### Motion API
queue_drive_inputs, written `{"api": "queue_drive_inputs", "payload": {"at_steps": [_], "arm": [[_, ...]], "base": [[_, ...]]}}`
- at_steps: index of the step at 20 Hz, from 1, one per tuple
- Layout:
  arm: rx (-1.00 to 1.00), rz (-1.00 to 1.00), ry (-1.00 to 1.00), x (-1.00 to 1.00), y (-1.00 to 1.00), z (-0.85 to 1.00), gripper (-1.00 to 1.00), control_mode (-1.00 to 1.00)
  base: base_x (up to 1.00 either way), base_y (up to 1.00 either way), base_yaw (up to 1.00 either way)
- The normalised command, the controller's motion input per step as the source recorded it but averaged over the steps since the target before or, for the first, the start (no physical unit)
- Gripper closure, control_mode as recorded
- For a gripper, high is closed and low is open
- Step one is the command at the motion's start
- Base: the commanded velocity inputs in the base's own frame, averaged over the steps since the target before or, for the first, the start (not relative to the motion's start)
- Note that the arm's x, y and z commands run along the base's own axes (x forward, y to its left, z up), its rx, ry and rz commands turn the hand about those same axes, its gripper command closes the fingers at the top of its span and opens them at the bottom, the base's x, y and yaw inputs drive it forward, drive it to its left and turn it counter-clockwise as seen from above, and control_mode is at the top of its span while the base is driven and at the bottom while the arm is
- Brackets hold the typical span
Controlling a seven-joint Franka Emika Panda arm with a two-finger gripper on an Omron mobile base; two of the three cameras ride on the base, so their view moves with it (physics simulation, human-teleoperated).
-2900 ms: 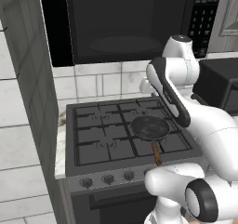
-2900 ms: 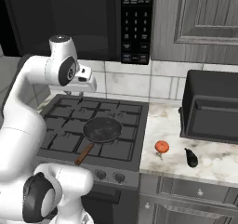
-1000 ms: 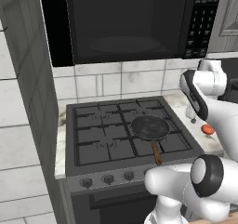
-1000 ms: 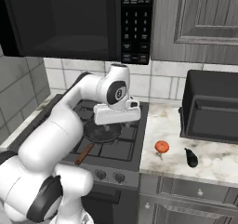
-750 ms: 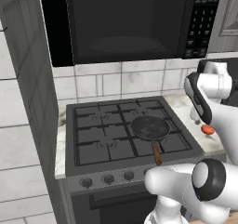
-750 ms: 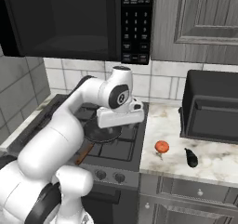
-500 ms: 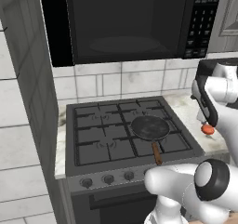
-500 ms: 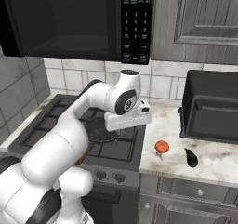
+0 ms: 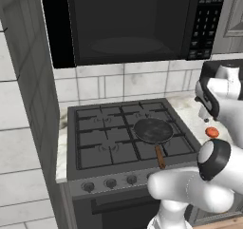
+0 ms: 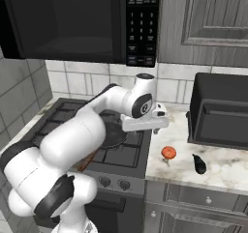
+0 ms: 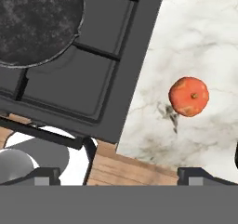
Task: Put the squash and eggplant in the pan. Then turn on the front right burner and set the heat to medium.
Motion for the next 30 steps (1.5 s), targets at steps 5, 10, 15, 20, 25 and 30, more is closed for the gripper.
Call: {"api": "queue_drive_inputs", "payload": {"at_steps": [5, 10, 15, 20, 25, 30], "arm": [[0.00, -0.08, 0.01, 0.61, -0.13, -0.38, -1.00, -1.00], [0.00, -0.10, 0.00, 0.30, -0.29, -0.36, -1.00, -1.00], [0.00, -0.11, 0.00, 0.04, -0.36, -0.02, -1.00, -1.00], [0.00, -0.10, 0.00, 0.08, -0.28, -0.02, -1.00, -1.00], [0.00, -0.01, 0.00, 0.10, -0.04, -0.32, -1.00, -1.00], [0.00, -0.01, -0.04, 0.06, -0.06, -0.55, -1.00, -1.00]], "base": [[0.00, 0.00, 0.00], [0.00, 0.00, 0.00], [0.00, 0.00, 0.00], [0.00, 0.00, 0.00], [0.00, 0.00, 0.00], [0.00, 0.00, 0.00]]}}
